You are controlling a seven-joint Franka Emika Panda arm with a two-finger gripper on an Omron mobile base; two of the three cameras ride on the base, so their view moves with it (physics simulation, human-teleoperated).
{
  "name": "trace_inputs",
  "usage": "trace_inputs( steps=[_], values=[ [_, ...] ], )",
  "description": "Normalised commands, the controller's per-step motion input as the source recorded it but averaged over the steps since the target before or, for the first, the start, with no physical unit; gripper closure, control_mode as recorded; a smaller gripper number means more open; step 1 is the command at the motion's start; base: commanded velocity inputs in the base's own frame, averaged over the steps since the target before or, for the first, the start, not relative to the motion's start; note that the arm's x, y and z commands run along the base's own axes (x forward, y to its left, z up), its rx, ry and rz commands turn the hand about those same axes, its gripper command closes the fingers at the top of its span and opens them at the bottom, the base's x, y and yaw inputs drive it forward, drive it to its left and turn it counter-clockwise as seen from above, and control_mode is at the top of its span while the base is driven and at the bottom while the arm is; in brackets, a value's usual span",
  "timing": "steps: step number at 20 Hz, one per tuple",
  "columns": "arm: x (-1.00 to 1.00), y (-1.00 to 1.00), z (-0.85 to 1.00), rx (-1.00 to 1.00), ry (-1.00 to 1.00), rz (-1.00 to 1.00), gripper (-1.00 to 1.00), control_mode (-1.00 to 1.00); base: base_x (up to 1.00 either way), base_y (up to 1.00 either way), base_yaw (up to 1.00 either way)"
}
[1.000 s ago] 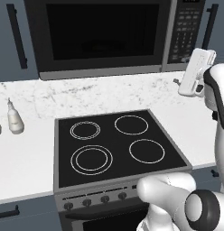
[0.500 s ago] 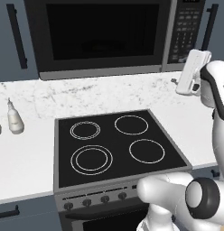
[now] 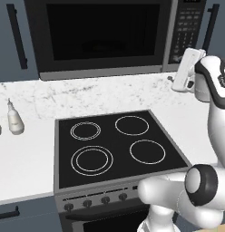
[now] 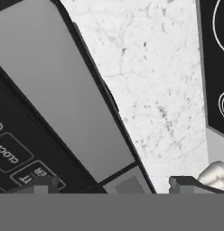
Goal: Pick the squash from the sink and place it in the bowl. Then pick the bowl and place it in the microwave. Then close the microwave door and press the start button.
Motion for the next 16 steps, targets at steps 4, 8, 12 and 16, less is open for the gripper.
trace_inputs(
  steps=[4, 8, 12, 16],
  values=[
    [0.48, 0.0, -0.01, 0.0, 0.0, 0.0, -1.0, -1.0, 0.0, 0.0, 0.0],
    [0.52, 0.0, -0.08, 0.0, 0.0, 0.0, -1.0, -1.0, 0.0, 0.0, 0.0],
    [0.23, 0.04, -0.27, 0.0, -0.01, 0.0, -1.0, -1.0, 0.0, 0.0, 0.0],
    [-0.69, 0.58, -0.39, -0.01, -0.07, 0.0, -1.0, -1.0, 0.0, 0.0, 0.0]
  ],
)
